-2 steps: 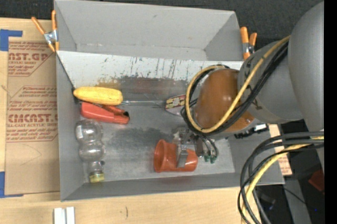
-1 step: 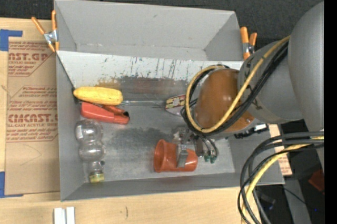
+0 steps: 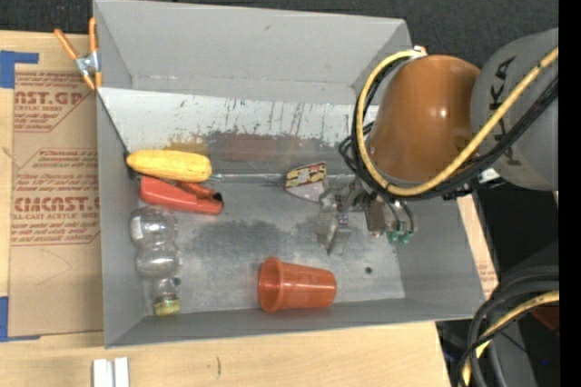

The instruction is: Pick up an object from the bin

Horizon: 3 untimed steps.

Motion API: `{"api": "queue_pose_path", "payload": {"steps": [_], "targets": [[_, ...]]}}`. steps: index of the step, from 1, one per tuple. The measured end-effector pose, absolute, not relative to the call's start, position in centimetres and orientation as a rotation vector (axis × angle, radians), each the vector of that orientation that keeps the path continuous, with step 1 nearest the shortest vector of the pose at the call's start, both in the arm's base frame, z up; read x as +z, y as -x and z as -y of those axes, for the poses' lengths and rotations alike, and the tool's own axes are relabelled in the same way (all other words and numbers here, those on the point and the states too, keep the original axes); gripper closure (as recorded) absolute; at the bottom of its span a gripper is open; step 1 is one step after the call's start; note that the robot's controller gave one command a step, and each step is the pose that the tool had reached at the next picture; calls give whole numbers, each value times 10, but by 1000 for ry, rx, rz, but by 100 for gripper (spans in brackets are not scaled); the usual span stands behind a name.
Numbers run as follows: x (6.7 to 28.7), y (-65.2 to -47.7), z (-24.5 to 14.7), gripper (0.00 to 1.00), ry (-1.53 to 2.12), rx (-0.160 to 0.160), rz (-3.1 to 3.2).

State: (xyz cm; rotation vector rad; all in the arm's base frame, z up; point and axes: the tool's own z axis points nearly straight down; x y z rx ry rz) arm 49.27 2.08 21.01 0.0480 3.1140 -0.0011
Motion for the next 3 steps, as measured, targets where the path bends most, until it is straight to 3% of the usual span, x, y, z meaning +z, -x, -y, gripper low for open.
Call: {"api": "queue_pose_path", "payload": {"steps": [1, 2, 3], "targets": [[210, -492, -21, 0, -49, -1, -3115], [210, -492, -21, 0, -49, -1, -3115], [188, -492, -35, 0, 42, -4, -3112]]}}
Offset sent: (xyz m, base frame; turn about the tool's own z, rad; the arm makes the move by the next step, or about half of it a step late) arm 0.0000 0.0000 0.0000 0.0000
